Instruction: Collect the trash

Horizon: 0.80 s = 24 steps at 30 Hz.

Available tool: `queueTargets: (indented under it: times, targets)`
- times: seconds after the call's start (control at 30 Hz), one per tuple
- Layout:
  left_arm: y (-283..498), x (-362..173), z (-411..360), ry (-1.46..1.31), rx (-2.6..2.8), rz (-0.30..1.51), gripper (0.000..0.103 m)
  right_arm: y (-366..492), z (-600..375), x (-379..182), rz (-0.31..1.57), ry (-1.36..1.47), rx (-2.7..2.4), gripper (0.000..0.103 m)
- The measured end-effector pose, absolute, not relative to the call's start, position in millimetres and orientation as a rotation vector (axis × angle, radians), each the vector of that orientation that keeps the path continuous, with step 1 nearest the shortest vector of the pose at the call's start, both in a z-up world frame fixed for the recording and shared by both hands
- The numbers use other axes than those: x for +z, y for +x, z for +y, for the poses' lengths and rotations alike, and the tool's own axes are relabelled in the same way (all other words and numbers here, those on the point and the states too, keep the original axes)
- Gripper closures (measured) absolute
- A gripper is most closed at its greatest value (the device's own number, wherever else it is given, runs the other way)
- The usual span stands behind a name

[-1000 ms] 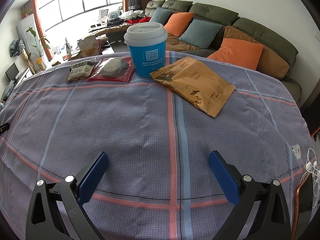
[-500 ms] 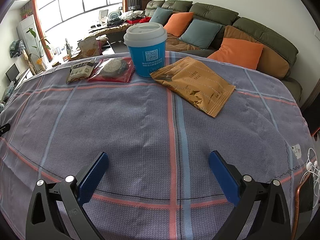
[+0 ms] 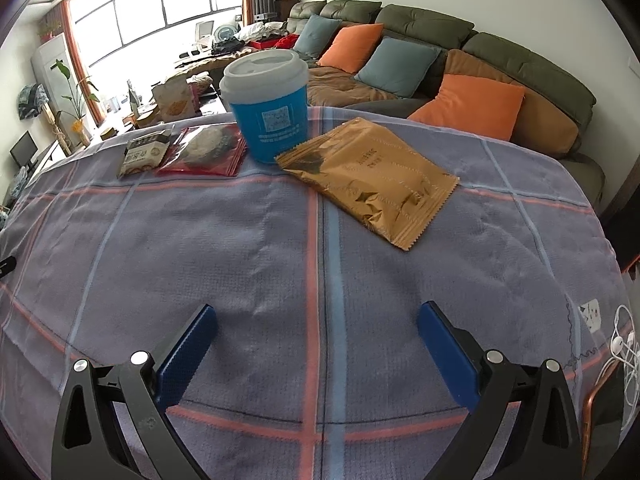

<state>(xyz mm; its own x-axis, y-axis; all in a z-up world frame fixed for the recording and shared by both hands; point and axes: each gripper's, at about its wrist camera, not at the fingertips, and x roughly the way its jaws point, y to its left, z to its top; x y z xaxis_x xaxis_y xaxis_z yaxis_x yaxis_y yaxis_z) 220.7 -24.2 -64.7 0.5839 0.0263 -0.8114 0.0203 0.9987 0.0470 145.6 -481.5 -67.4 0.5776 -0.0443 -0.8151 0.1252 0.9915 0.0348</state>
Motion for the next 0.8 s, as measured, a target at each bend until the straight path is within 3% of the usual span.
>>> queueTargets:
  times: [0.8]
  targets:
    - [220.9, -64.7, -24.3, 0.053, 0.004, 0.947, 0.003, 145.7, -480.5, -67.4, 0.951, 0.088, -0.101, 0.003]
